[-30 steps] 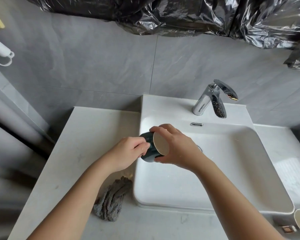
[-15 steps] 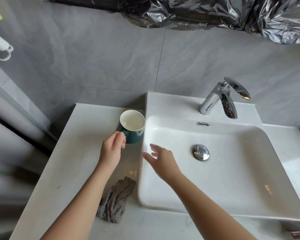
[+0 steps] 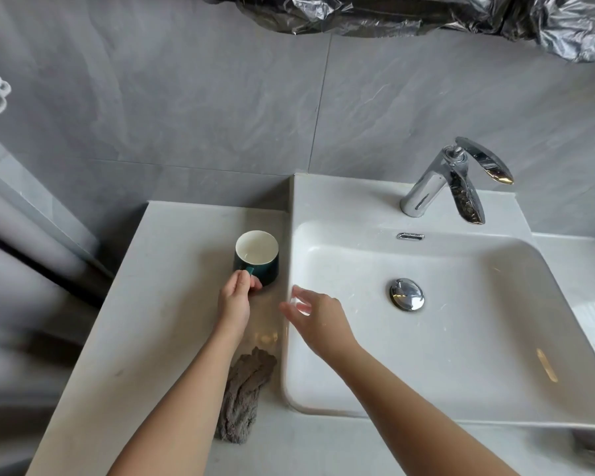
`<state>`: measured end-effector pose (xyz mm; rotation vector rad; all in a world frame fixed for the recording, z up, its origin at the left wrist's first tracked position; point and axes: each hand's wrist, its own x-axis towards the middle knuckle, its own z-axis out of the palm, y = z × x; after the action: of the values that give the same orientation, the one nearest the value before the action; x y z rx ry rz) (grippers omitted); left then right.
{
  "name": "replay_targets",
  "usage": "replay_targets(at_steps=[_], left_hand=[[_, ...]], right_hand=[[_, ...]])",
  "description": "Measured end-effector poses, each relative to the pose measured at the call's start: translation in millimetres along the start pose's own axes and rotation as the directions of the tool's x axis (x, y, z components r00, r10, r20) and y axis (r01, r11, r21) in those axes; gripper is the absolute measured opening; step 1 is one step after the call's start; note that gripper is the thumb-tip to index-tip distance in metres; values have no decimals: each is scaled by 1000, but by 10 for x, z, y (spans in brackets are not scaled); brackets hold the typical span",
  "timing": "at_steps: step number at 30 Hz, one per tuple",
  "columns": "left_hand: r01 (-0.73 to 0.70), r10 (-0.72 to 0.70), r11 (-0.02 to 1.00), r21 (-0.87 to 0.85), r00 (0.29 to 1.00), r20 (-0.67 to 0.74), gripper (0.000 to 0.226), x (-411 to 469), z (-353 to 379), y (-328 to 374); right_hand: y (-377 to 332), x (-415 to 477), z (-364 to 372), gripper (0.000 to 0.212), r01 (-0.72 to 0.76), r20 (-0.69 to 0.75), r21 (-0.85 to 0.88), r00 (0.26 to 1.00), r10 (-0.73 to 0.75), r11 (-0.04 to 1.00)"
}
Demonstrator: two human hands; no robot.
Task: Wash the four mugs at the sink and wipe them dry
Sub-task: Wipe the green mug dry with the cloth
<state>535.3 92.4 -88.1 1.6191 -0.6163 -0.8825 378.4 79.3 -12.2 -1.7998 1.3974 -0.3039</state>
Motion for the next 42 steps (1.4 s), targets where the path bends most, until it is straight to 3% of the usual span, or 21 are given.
replay_targets(at_steps=[15,23,27,29,33,37,42], left_hand=[[77,-80,991,-113,997,-20,35,46,59,-64],[77,-57,977,198,993,-102,16,35,-34,-29],[-51,160,942,331,937,-309,22,-195,-8,252],[-197,282,921,337,932,-227,20,-464,75,474],[-391,362,854,343,921,148,11,-1003,429,679],[-510,320,739,441,841,437,11,-1391,902,598],[-599,260,638,483,759,597,9,-1807,1632,489]], right_hand=[[8,-8,-22,36,33,-3,2,999,-33,999],[39,-2,-1,37,50,-3,10,999,-50,999],[99,-65,-123,51,56,90,65,994,-62,996],[215,-168,-254,54,86,83,3,993,-86,996],[558,-483,-667,42,124,4,-206,992,-125,971],[1080,-828,-1196,29,52,-122,-333,988,-98,941],[1854,-1275,-1876,22,-115,-417,-463,903,-102,879]])
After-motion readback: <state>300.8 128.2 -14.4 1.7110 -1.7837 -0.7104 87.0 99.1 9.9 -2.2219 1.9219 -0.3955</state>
